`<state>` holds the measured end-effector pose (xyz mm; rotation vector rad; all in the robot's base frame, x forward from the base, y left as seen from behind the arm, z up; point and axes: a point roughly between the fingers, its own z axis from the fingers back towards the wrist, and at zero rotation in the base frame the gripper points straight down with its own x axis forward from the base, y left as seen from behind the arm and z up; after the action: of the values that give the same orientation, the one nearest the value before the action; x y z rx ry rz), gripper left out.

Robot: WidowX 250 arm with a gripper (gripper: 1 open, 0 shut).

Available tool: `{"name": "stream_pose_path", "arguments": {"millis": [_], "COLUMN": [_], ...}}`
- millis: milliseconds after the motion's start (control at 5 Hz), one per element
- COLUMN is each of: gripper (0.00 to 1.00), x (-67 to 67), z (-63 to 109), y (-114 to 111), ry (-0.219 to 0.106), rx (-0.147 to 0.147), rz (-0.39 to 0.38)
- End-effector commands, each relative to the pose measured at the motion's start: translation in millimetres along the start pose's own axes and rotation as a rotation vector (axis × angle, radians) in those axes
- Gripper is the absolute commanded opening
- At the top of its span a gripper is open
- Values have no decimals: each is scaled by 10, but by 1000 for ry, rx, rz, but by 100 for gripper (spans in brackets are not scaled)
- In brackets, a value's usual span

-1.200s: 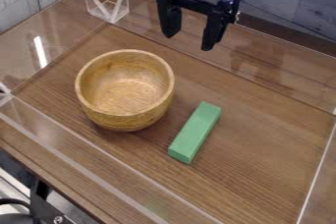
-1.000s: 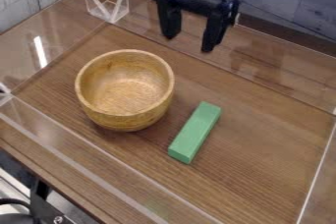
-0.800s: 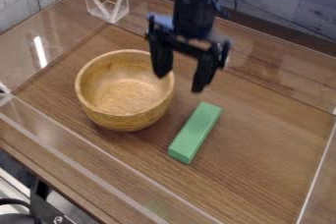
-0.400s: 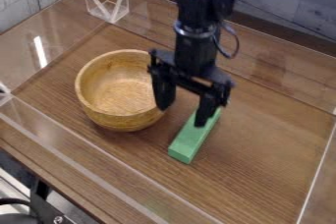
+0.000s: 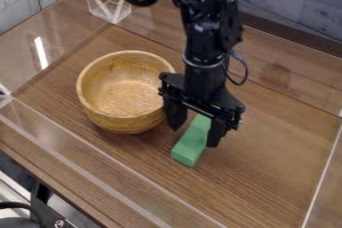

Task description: Put green stick into wooden bowl

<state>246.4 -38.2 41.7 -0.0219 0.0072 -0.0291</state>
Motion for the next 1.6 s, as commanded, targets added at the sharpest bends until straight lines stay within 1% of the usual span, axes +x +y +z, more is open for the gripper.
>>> {"name": "stream_pose_path", "arguments": {"millis": [0,200,600,1400], "gripper": [100,100,100,100], "x": [125,195,267,281], "z": [16,1,4,-33], "y": [5,36,65,84], "ry": [-56,-74,-94,-103], "rx": [-13,-18,-27,-29], "rz": [12,21,33,44]}}
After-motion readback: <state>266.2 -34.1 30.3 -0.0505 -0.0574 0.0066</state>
